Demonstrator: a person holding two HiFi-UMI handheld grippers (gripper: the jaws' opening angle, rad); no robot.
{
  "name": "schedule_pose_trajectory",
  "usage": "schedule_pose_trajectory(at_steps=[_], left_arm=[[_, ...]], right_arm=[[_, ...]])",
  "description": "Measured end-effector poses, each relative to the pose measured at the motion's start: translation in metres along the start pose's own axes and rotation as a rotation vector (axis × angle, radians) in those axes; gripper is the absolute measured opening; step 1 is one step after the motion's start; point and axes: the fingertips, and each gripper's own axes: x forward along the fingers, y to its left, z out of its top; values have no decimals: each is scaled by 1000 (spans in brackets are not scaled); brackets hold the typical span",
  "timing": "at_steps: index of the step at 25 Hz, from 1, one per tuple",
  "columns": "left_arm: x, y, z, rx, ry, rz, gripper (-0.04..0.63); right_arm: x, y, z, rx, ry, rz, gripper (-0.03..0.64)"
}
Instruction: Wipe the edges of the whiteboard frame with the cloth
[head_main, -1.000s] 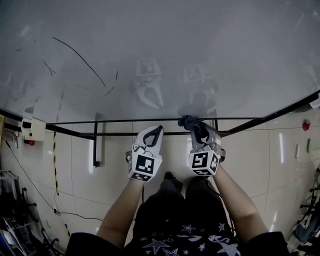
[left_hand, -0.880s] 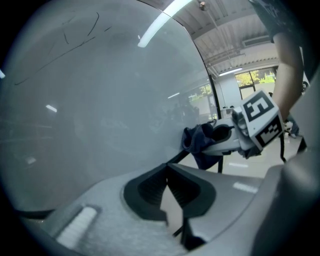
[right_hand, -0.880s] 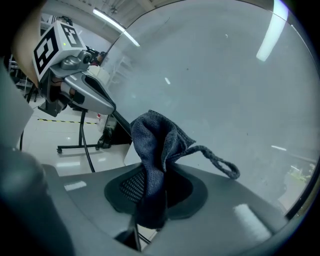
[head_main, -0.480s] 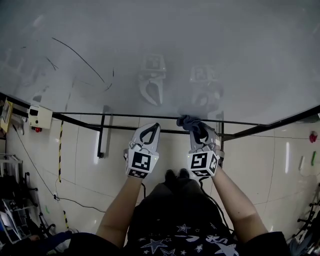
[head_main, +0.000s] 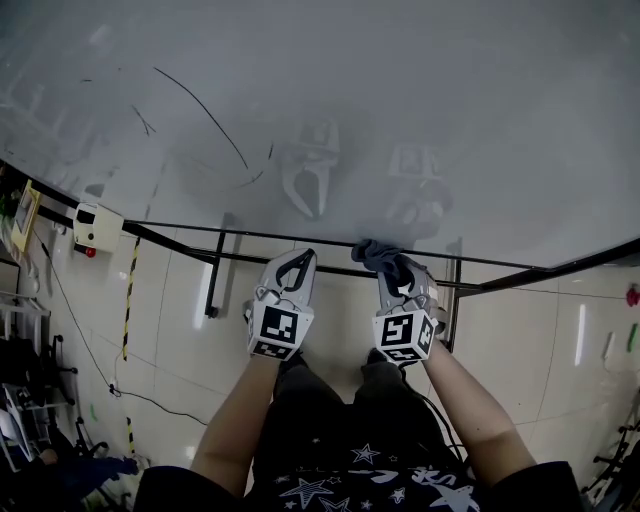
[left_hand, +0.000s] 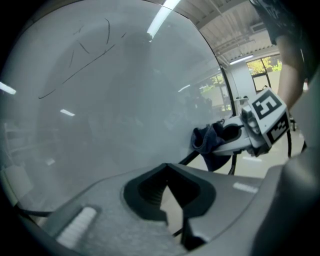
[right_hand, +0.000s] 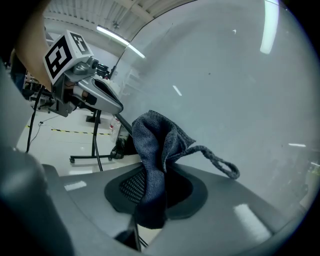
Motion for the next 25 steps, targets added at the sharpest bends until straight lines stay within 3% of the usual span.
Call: schedule_pose_trajectory(at_steps=[9,15,25], left_arm=[[-20,45,-31,-33,-32,-59,3],[-37,95,-72,-49,-43,-83,3],[-48,116,-68,-44,-47,-77,3]], right_arm=[[26,33,29,1,49,-75,80],[64,78,53,-9,86,-87,80],[61,85,72,-29,86,-85,80]])
